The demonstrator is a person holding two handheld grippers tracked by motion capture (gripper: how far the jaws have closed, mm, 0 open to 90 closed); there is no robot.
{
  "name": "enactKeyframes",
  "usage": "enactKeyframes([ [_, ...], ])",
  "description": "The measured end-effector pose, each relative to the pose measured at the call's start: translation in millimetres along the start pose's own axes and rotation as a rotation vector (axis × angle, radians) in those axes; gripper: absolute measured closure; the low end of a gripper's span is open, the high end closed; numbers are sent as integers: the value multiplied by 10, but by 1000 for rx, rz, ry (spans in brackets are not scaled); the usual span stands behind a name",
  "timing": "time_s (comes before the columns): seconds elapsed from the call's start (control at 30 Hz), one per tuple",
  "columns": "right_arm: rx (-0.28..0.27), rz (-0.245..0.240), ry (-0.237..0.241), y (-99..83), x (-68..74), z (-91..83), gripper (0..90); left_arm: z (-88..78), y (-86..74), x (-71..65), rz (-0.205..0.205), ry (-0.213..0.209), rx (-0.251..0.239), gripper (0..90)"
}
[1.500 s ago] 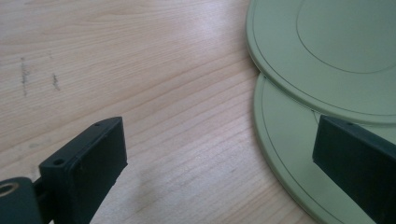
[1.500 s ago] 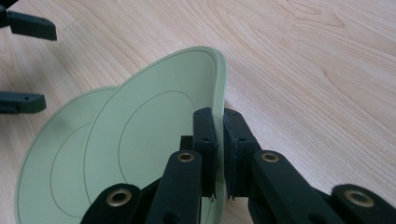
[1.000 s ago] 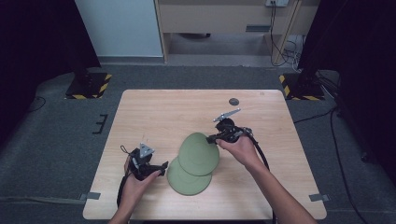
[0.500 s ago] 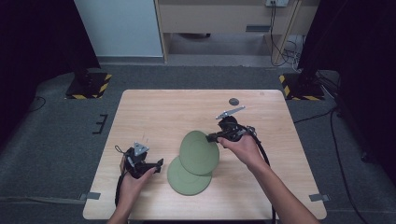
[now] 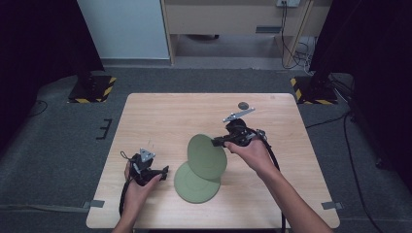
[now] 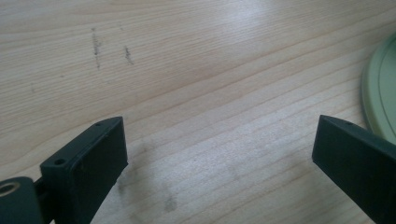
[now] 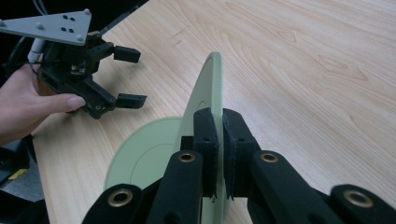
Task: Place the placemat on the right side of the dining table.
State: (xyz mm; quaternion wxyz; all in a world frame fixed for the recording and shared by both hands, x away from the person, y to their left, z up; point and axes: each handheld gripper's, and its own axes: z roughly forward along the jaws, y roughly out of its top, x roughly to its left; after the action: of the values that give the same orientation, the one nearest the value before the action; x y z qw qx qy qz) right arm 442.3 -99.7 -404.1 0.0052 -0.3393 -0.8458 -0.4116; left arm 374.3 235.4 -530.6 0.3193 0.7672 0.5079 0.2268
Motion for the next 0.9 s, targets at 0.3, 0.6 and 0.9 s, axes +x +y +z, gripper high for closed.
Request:
enactKeyframes([
  [0.3,-23,-1,14,48,41,-62,860,15,-16,35,-8,7,19,28],
  [0.6,-28,1,-3,83,29,-116,860,31,-26,61,-11,11,29,28],
  [0.9,-44,17,-12,97,-17,-149,860,35,-31,80,-18,14,31,23],
])
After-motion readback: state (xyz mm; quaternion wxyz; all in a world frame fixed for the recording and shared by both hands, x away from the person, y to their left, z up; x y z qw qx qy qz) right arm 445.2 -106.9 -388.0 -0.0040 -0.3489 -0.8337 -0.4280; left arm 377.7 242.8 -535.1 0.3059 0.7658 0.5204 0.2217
